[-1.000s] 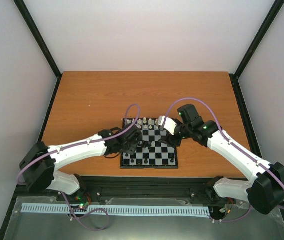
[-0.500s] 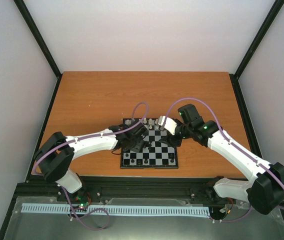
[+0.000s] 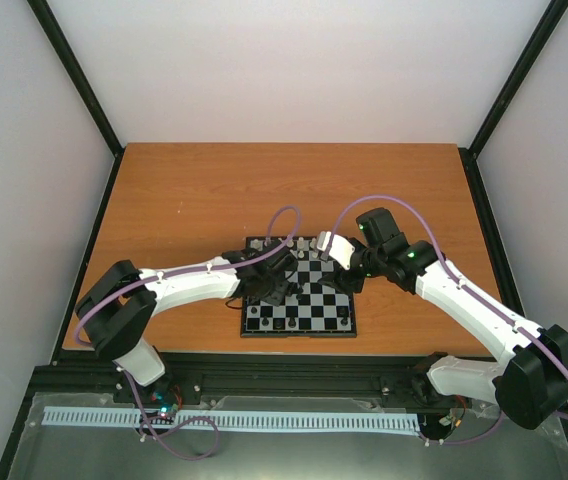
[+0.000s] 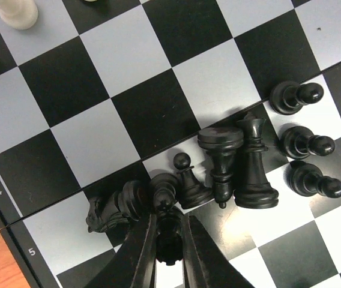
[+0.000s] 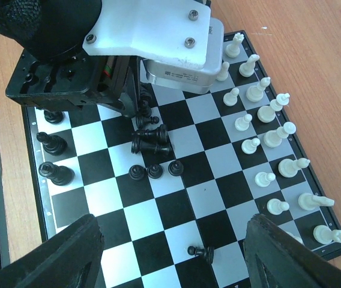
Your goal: Set up the chess pieces on the board
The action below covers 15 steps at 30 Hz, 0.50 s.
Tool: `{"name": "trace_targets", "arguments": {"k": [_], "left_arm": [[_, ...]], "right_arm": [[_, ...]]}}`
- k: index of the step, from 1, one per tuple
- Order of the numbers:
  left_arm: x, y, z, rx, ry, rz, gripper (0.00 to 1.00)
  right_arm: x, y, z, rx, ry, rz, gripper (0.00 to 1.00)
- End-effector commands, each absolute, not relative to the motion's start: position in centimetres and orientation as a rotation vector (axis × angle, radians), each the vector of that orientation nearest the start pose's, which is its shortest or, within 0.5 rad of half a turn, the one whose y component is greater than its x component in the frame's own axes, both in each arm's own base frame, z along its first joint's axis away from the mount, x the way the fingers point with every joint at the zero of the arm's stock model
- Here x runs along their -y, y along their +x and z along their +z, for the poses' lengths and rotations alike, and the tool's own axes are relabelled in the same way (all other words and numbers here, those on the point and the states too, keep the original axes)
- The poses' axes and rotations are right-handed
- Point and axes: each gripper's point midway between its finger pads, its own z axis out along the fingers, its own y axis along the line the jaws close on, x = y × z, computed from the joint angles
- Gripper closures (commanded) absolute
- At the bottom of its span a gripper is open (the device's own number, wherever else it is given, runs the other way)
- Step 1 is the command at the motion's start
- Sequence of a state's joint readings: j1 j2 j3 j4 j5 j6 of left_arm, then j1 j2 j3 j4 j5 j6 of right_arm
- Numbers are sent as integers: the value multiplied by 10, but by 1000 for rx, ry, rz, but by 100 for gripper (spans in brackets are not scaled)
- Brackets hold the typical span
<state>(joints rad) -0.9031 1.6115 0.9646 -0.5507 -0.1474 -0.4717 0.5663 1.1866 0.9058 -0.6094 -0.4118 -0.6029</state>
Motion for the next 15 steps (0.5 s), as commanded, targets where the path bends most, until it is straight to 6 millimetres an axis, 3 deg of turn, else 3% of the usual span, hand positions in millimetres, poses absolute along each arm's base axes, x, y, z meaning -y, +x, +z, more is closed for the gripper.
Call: {"name": "trace_targets", "arguments": {"k": [1,10,15], "left_arm": [[266,245,68,-2665,546,-185,88],[243,220,126,-2558,535,-267,89],[227,194,134,-2579,521,-349,89]], "right_arm": [[-229,232,168,-1908,-1485,496,35],[-229,232,166,-1914,-1490,499,35],[-229,232,166,-1914,-1490,500,35]]}}
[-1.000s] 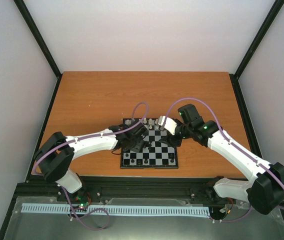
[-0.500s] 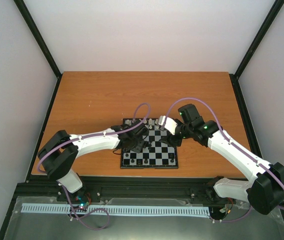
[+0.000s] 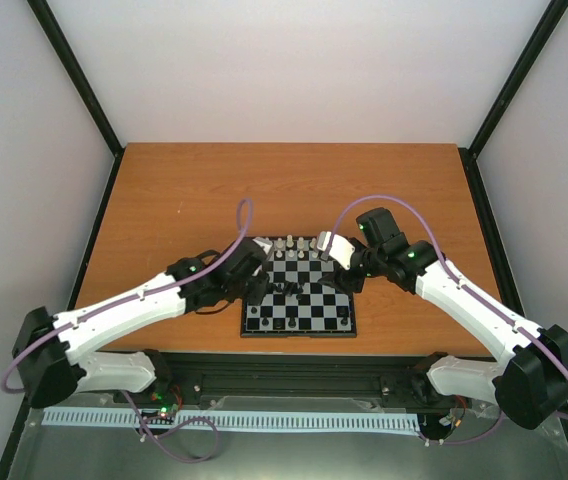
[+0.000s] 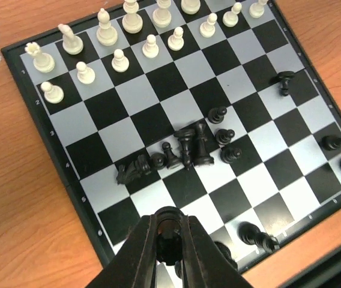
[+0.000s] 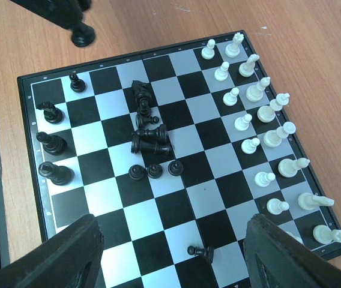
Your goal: Set up the chess pieces on the board
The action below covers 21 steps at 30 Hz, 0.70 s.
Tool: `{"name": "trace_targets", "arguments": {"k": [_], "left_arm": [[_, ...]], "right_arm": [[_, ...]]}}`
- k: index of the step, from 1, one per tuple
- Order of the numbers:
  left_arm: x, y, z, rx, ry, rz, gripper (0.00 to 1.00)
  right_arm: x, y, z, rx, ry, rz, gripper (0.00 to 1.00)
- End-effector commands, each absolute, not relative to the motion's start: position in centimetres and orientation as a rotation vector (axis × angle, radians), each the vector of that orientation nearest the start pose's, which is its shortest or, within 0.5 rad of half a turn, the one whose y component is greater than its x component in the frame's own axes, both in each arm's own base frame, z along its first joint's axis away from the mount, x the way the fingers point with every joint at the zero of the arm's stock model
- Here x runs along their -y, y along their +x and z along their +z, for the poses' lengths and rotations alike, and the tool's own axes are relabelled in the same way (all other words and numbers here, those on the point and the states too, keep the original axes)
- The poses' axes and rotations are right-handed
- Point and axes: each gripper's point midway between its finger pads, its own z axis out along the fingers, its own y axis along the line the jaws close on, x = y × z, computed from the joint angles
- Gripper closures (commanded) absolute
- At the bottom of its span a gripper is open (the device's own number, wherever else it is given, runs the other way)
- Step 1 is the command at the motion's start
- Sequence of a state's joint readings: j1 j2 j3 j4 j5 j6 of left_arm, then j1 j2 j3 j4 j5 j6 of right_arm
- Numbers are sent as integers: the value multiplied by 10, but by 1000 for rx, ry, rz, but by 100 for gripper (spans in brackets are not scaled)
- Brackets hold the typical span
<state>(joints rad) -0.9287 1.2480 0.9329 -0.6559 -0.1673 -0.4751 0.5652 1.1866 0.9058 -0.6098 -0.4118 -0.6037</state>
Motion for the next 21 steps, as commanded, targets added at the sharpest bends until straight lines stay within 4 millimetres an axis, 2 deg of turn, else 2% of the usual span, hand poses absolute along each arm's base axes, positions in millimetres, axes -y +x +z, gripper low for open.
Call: {"name": "trace_targets", "arguments": {"k": [1,6,10,17,21], "left_arm": [[225,189,134,-2583,518,-368,89],[213,166,119,-2647,524,-385,88],[216,154,109,-2676,567,-376,88],[215,152,83,-2751,538,-311,88],[214,154,77,-2755,527,-280,88]], "right_arm": [[-229,232,166,-1915,-1491,500,35],[-229,232,165,-1922,-1491,498,35],[-229,232,163,-1924,-1493,499,35],[-229,232,162,-1929,-1495,501,35],[-229,232,161,-1932,-1498,505,35]]}}
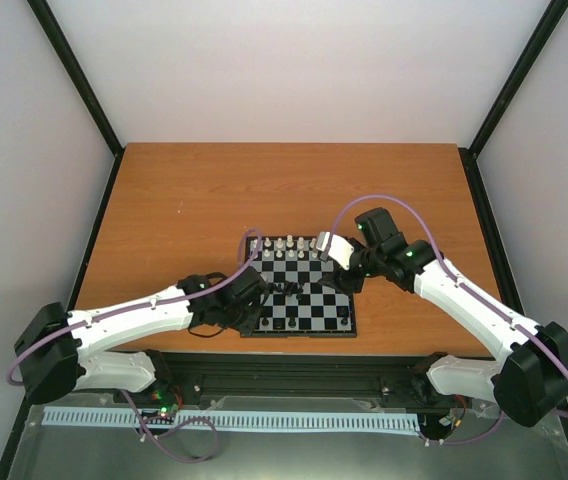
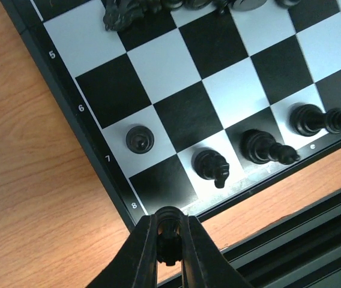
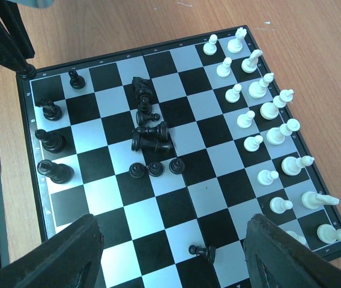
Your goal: Set up the chess pieces on the board
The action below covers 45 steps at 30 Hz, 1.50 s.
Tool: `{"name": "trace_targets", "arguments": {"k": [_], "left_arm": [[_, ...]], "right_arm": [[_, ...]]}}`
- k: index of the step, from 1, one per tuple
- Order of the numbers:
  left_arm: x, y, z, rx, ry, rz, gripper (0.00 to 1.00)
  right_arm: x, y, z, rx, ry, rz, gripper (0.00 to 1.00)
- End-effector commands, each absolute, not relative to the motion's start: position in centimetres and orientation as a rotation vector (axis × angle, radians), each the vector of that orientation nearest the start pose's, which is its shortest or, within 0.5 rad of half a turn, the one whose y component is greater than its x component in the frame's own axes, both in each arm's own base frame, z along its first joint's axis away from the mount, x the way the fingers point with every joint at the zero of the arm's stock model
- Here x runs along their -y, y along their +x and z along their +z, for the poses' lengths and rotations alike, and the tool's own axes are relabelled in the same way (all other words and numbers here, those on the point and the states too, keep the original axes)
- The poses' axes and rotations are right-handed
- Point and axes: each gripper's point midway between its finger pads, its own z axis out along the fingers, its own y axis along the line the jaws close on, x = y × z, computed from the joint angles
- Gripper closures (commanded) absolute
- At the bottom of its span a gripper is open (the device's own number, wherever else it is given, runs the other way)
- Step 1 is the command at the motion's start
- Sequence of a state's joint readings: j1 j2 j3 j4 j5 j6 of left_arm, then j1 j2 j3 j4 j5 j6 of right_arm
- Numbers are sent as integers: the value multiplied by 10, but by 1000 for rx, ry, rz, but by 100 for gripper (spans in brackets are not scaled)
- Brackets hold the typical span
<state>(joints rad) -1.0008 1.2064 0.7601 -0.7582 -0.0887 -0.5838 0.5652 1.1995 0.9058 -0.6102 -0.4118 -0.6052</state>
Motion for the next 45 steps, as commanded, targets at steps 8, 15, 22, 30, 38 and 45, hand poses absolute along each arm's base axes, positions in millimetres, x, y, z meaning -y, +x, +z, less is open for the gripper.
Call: {"name": "trace_targets", "arguments": {"k": [8,15,22,30,38,45], "left_arm": [[221,156,63,-2772,541,-282,88],[220,159,55,-2776,543,-246,88],[217,160,51,-2778,532,-217,88],[215,160,49,-2790,526,-195,73],[215,171,129,-2646,447,-299,1],[178,205,213,-2421,432,-14,0]], "right_arm": [[-229,231,162,-1928,-1501,506,35],[-228,231,161,-1932,-1500,506,35],[-228,231,160,-1935,-1505,506,35],[-228,231,159,-1940,-1507,510,35],[-230,229,159,-1939,-1508,528,34],[-232,228,160,-1941,-1511,548,34]]}}
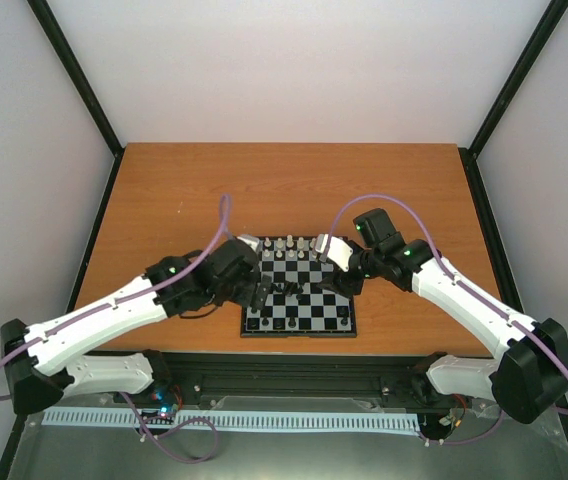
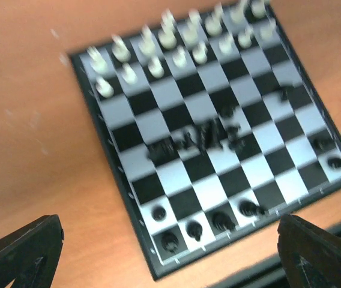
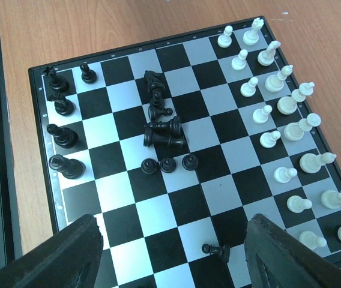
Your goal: Set up the chess pieces on the board
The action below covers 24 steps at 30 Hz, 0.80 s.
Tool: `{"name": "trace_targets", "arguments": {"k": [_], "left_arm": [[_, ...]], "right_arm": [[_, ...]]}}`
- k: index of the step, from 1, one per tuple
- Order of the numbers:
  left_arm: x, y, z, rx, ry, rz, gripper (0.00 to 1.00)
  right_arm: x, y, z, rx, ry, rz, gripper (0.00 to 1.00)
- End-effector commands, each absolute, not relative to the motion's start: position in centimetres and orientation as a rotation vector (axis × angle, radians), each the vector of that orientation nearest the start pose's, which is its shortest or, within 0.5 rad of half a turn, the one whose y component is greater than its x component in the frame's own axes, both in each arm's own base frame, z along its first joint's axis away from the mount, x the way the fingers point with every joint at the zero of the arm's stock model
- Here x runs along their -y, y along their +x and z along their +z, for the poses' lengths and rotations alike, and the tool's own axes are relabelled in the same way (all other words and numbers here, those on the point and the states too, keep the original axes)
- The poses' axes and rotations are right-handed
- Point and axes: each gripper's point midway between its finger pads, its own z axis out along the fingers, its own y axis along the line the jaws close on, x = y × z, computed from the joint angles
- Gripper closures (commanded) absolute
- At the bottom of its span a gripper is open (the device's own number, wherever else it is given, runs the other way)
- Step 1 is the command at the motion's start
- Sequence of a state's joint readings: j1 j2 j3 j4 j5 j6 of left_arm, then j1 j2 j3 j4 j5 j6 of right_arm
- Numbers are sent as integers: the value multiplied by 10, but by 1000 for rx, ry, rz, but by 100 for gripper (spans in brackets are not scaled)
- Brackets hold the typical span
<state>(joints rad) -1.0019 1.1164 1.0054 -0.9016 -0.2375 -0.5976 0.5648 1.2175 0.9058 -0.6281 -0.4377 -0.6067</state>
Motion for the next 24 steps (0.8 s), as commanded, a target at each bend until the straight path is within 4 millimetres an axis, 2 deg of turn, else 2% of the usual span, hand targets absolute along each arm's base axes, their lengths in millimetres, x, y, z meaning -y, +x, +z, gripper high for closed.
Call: {"name": "trace_targets", "arguments": {"k": [1,3,5,8,12,13,15,17,19,22,24], "left_arm": [[169,215,223,-2354,411,52,0],[159,228,237,-2213,390,98,0],[155,233,243,-2123,394,62,0],[145,235,248,-2114,343,-47,0],[128,237,247,-2082,249,-43,0],[119,237,248,-2060,193,-28,0],[86,239,244,-2026,8,98,0],[72,239,244,-2025,-48,159,0],[73,238,242,-2062,-42,149,0],[87,239,240,-2103,80,104,0],[86,238,242,-2103,81,96,0]], "right_arm": [[-232,228,160,-1942,-1507,546,34],[-232,229,162,-1941,-1501,542,34],[-232,230,164,-1944,-1496,541,34],[-229,235,162,-1972,-1487,507,34],[-222,244,146,-2052,-1518,433,35],[-221,246,138,-2075,-1541,420,36],[-218,250,130,-2088,-1587,385,38],[-219,253,126,-2072,-1634,363,40],[-224,254,124,-2048,-1693,364,43],[-236,256,126,-2005,-1778,381,47],[-248,257,126,-1991,-1816,387,51]]}}
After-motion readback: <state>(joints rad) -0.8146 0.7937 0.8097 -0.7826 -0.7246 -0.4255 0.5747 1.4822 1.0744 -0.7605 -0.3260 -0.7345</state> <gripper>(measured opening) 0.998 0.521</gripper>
